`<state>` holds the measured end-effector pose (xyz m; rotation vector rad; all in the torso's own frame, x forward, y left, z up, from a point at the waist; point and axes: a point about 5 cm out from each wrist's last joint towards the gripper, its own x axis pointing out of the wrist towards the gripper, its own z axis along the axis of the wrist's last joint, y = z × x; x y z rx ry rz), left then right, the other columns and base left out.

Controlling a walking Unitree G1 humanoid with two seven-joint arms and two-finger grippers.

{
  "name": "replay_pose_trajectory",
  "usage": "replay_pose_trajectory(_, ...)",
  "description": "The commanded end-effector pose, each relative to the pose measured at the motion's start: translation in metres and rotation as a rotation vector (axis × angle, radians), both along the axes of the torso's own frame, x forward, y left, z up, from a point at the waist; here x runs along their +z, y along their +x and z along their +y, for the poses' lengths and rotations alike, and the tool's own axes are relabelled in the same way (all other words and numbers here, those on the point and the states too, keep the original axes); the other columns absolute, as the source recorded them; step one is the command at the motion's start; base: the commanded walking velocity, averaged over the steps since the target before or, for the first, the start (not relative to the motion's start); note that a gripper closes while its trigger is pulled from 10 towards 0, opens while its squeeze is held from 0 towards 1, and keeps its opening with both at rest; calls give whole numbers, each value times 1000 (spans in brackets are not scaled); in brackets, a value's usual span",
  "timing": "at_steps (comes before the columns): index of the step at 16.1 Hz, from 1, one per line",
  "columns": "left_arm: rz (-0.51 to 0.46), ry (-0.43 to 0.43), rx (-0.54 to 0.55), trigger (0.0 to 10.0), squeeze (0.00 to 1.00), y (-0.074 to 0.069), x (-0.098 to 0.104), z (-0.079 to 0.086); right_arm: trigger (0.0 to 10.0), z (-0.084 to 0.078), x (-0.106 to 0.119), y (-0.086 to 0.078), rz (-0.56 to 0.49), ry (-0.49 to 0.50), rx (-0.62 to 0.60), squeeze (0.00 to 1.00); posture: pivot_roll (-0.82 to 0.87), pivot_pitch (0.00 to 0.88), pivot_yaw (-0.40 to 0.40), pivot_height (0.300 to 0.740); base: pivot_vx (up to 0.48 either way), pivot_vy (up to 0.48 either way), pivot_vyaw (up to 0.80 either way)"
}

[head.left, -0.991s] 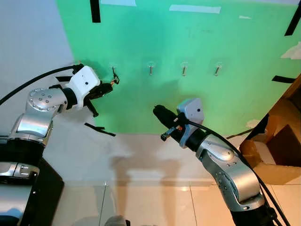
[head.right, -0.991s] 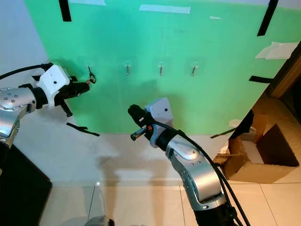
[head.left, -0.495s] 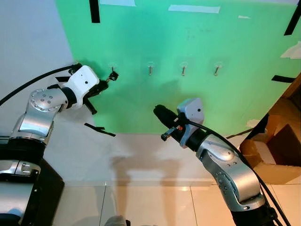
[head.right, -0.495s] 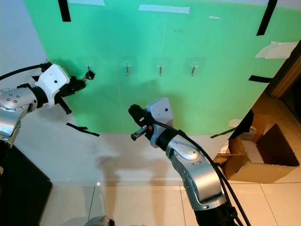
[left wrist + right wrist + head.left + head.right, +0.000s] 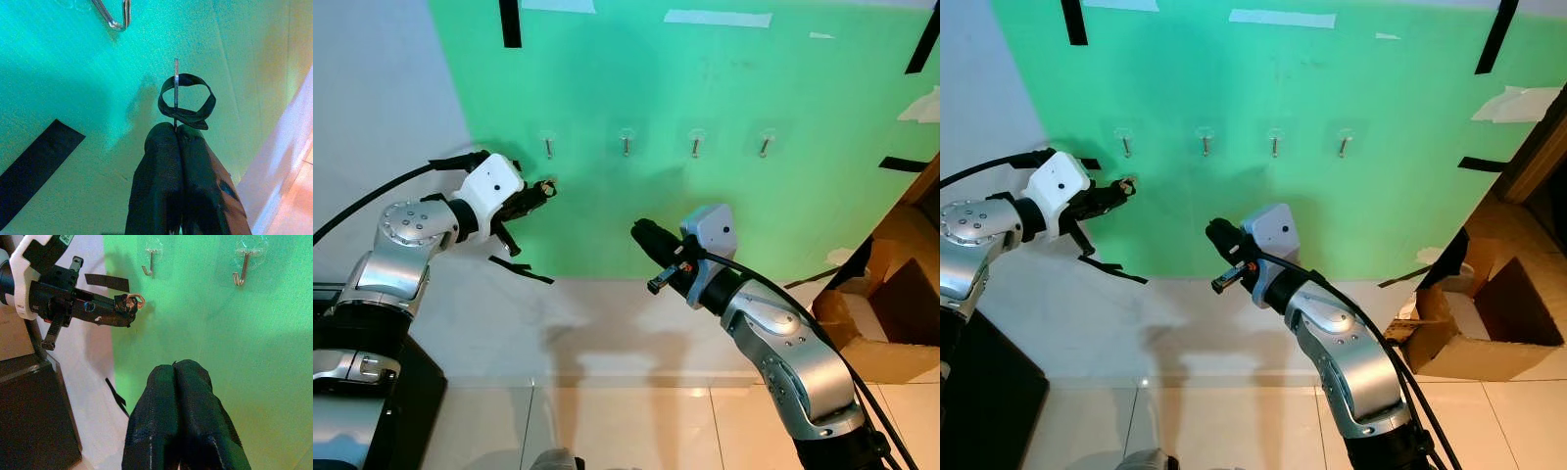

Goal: Hang keys on a hook

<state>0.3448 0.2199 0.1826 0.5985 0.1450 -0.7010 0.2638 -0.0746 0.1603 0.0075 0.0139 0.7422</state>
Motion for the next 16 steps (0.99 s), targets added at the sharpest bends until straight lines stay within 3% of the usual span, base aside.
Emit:
replay_pose_trajectory(1,-15,3,-5,10000,0,0,3,-2,10000,1,0,2,-7,-6,9,0,34,0,9,740,0,0,0)
replay_pose_trajectory(6,-33,-74,-23,10000,0,-2,14,-2,10000,1,1,1,-9,0,17,0,37,0,7,740,0,0,0)
replay_pose_trajectory(8,-27,-252,-112,10000,0,-7,33,-12,10000,2,2,1,-8,16,18,0,42,0,6,740,0,0,0)
replay_pose_trajectory(9,46,-245,-139,10000,0,-11,25,-17,10000,2,1,2,-3,11,19,0,42,0,9,740,0,0,0)
replay_pose_trajectory(10,91,-194,-142,10000,0,-13,17,-16,10000,2,0,2,1,7,18,0,40,0,11,740,0,0,0)
replay_pose_trajectory(11,259,109,-105,10000,0,-21,-23,3,10000,2,-4,1,13,-12,20,0,38,0,14,740,0,0,0)
replay_pose_trajectory(12,329,214,-88,10000,0,-26,-37,13,10000,2,-5,0,18,-20,21,0,38,0,14,740,0,0,0)
replay_pose_trajectory(13,372,277,-81,10000,0,-30,-43,21,10000,2,-6,-1,23,-29,23,0,34,0,17,740,0,0,0)
replay_pose_trajectory(16,382,245,-64,10000,0,-31,-29,26,10000,2,-10,-3,32,-46,33,0,39,0,13,740,0,0,0)
